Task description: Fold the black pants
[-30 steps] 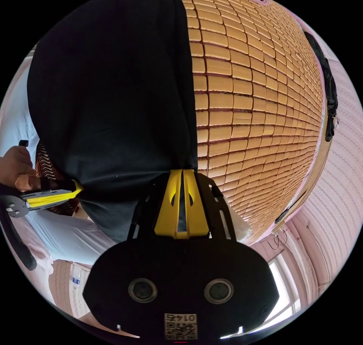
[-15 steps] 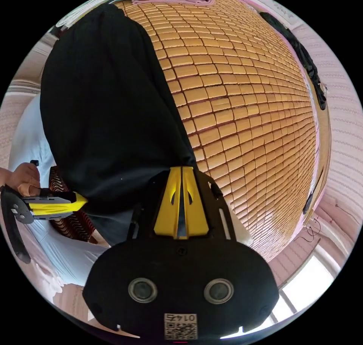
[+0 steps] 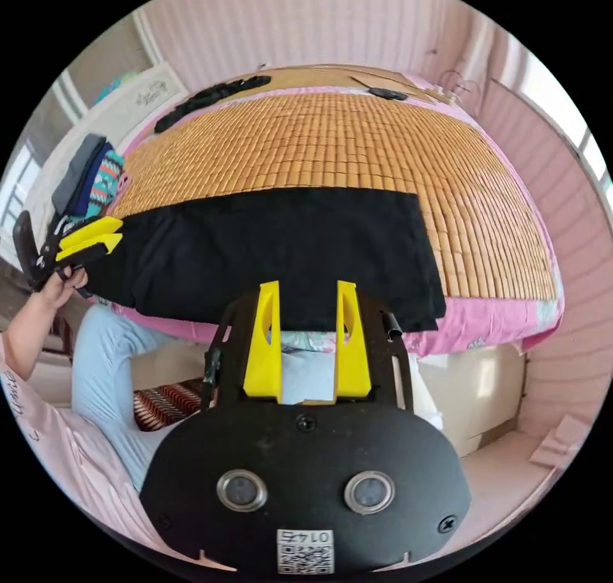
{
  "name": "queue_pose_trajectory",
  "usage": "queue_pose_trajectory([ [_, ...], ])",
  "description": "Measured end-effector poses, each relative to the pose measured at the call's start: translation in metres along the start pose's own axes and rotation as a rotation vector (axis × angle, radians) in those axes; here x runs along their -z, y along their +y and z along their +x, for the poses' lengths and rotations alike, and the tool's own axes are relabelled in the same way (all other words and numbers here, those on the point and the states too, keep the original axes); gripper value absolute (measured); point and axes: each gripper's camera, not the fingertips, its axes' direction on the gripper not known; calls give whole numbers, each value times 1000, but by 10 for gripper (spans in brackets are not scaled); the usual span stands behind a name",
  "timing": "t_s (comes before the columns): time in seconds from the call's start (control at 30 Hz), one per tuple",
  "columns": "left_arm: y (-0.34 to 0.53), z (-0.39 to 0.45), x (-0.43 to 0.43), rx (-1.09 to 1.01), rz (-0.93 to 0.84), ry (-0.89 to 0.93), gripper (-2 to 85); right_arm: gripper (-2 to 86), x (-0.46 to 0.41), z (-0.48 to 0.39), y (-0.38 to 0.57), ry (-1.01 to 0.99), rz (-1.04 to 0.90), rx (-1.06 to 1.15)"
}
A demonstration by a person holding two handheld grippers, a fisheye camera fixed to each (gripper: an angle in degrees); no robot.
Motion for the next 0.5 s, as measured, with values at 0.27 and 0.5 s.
queue_pose_trajectory([
  [0.27,-145,16,-114,-229,-66,95,79,130,12,196,113,-111,99,-454],
  [0.5,-231,35,-225,-208,-173,181,81,108,23,276,148,-260,271,-612],
])
